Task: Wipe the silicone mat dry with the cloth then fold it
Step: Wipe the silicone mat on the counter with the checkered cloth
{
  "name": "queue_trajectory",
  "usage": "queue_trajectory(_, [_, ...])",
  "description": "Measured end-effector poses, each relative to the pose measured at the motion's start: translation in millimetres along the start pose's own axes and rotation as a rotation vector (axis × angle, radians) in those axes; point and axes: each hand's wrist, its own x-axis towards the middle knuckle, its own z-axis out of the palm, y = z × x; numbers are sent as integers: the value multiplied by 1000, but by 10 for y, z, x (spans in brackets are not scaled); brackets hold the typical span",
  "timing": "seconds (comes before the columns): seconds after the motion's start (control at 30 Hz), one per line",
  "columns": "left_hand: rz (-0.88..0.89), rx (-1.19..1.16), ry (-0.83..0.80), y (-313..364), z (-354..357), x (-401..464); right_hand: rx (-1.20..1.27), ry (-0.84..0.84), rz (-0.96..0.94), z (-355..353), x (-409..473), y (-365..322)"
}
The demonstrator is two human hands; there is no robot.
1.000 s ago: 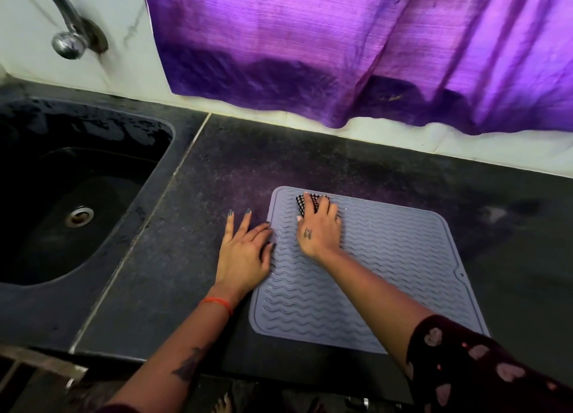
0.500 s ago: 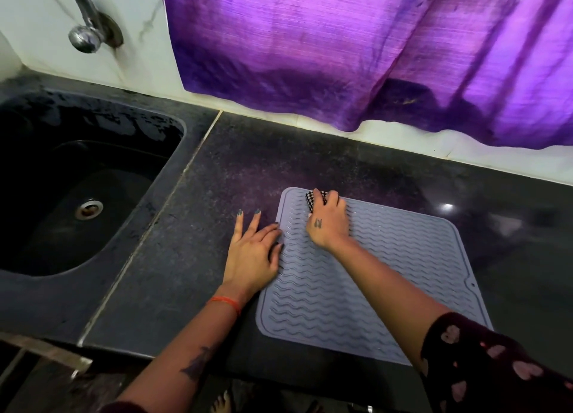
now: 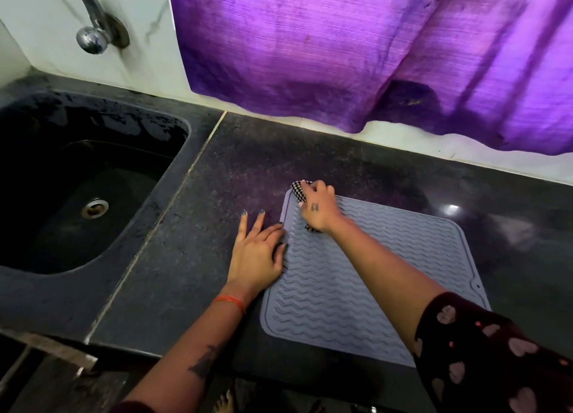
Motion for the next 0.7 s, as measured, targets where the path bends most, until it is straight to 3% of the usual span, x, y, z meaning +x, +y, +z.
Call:
queue_trajectory(0.07, [0,-5,5,0,2,1,67,26,-57,21,-71,37])
queue_trajectory(0.23, [-8,-6,1,-3,2,1,-27,22,-125,217,-204,30])
queue_trajectory(0.33, [-1,2,-6,-5,1,-7,231,-42,-104,2,-53,96])
queue_trajectory(0.43, [-14,26,-12,-8,7,-7,423,26,-128,26,-269,130])
queue_trajectory(0.57, [-42,10,13,1,0,-1,237,166,-288,413,-576,230])
queue_trajectory(0.7, [-53,-11,24,-1,-11,-13,267,64,-300,193,-426,200])
